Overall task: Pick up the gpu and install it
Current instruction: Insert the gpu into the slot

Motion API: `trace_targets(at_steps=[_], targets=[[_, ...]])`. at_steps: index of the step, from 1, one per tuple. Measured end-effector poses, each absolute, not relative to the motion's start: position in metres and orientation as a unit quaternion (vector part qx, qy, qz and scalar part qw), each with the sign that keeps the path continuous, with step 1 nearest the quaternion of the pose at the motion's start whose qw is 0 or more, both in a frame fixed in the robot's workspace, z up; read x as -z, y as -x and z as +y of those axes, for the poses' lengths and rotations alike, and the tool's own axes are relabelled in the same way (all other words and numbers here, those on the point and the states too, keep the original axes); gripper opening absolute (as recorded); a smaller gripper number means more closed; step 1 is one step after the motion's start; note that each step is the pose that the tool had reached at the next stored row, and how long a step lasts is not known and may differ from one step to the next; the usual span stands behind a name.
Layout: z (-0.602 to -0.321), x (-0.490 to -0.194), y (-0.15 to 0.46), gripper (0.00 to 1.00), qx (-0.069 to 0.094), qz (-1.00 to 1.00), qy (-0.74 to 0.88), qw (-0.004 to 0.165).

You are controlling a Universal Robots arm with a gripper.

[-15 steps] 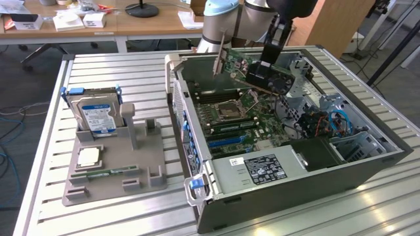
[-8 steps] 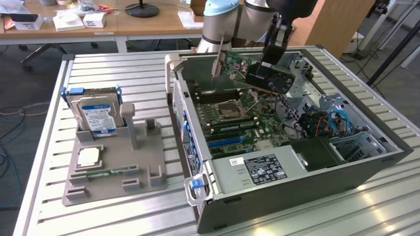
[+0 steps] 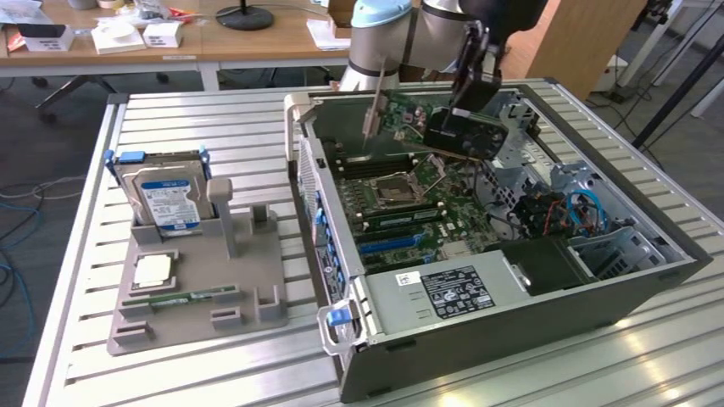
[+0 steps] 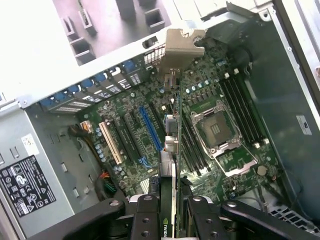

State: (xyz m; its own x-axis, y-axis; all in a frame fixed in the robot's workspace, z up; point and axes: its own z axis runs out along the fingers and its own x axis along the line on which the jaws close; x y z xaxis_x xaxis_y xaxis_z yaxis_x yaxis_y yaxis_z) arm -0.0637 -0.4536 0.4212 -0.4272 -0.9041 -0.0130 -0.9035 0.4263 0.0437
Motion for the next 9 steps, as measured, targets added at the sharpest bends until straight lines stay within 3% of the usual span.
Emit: trace_targets(at_steps=[9], targets=[[-0.4536,-0.4207,0.0637,0.26,0.021,-0.804,-0.594,0.008]])
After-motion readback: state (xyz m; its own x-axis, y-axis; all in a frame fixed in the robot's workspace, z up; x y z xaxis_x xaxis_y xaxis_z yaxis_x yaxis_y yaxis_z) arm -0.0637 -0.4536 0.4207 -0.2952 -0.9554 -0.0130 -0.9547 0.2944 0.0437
